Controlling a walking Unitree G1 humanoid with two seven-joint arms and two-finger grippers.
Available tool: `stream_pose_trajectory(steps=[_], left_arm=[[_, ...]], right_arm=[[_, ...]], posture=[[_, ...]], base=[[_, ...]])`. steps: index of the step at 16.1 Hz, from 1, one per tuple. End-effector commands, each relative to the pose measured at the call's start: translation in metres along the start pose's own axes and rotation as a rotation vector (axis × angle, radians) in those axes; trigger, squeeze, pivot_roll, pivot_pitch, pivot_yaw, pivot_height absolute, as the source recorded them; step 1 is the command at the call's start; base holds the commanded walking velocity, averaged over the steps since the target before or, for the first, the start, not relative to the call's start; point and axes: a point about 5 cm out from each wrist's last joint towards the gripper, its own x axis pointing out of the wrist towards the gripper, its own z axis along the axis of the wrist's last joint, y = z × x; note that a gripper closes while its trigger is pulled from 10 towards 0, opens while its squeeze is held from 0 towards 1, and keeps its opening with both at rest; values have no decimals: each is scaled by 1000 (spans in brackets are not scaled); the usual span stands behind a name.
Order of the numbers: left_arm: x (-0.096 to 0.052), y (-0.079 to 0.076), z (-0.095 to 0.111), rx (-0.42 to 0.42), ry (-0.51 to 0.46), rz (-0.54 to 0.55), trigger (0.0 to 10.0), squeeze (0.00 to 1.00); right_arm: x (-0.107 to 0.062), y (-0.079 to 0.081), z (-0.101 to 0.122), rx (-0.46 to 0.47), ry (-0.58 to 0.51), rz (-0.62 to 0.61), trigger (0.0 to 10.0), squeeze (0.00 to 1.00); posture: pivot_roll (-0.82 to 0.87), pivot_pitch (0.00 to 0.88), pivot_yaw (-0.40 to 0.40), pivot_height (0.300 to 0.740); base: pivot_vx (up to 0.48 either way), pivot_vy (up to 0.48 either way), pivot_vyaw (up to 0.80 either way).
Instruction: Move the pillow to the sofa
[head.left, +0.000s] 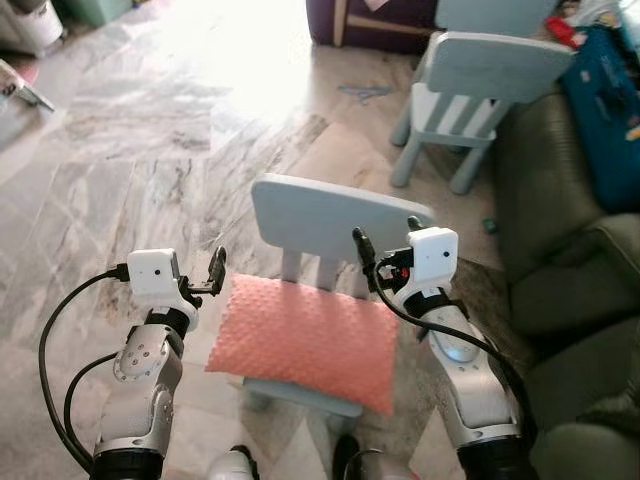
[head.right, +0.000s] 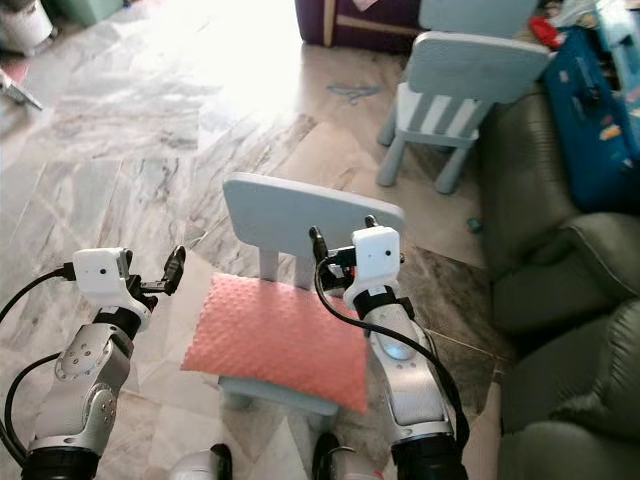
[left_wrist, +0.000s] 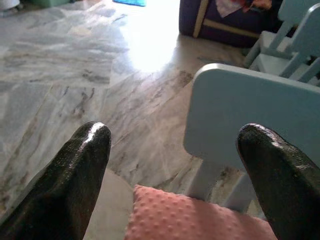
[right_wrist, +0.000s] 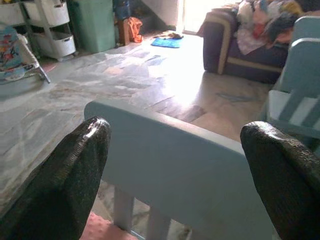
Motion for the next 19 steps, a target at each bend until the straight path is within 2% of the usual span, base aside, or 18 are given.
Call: stream_pose_trajectory(steps=[1,10,14,18,19], left_arm=[[-3,3,-7,12,31,18,10000,0],[-5,1,-11,8,51,12,10000,0],[-3,4,-12,19,63,20,10000,0],[-1,7,-12,28,71,14,10000,0],[-1,6,-13,28,74,11,10000,0]], right_arm=[[-2,1,-3,-8,10,9,10000,0],[-3,2,-4,-6,20,13,10000,0],[-3,3,-6,35,33,11,10000,0],[-3,-2,-7,46,55,-8,10000,0],[-4,-2,-8,39,56,-8,10000,0]], posture=[[15,248,-35,740],[15,250,-37,740],[16,250,-40,740],[14,249,-42,740],[14,249,-41,740]], base=[[0,0,0],[0,0,0],[0,0,0],[0,0,0],[0,0,-800]])
